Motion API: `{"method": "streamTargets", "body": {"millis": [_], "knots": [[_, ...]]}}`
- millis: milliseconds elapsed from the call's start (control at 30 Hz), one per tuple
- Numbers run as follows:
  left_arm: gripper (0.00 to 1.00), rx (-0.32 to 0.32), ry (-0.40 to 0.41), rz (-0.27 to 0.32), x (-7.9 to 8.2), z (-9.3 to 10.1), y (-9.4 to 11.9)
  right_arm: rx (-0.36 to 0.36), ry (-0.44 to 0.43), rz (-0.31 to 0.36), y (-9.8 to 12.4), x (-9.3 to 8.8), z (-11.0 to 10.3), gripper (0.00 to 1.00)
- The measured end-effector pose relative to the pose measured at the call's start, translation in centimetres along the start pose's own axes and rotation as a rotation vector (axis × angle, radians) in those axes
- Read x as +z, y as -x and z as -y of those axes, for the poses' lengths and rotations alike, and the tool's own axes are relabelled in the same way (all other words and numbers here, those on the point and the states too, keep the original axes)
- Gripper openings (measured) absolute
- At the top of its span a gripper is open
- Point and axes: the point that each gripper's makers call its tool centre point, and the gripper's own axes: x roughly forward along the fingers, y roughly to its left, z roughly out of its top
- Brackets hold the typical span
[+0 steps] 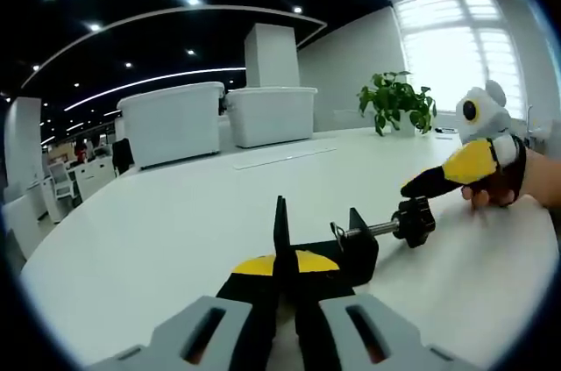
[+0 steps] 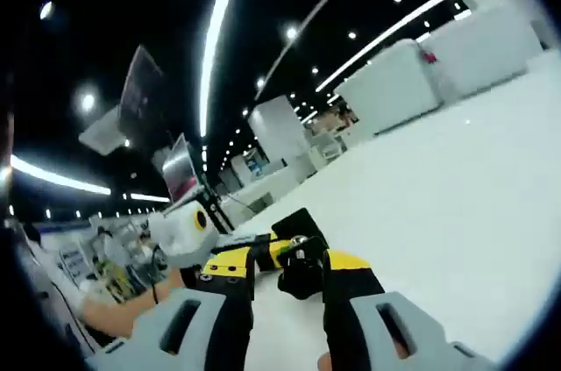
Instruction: Clamp the fixed fixture on the desktop, loosen the retaining clip, secure it to the edge of the desk, and tighten the retaining clip.
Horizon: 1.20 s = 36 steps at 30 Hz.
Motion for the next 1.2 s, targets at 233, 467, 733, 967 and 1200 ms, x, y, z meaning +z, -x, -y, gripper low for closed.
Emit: {"method": "streamTargets", "body": {"millis": [233,467,733,967,1200], "knots": [[0.07,-0.001,0.0,-0.001,0.0,0.1,0.0,-0.048,0.043,-0.076,-0.5,-1.4,1.0,0.26],[0.07,-0.002,-0.001,0.0,0.0,0.0,-0.1,-0.092,0.222,-0.168,-1.3,-3.8,0.6,0.24],[0.07,-0.001,0.001,-0.001,0.0,0.1,0.0,-0.099,0.302,-0.151,-1.2,-4.2,0.3,0.23],[0.07,0.002,0.003,-0.002,0.0,0.0,0.1,-0.153,0.796,-0.106,-1.3,-4.0,-0.3,0.23],[0.07,0.005,0.009,-0.004,-0.1,0.0,0.1,-0.207,1.06,-0.112,-1.5,-4.5,-0.8,0.21]]}}
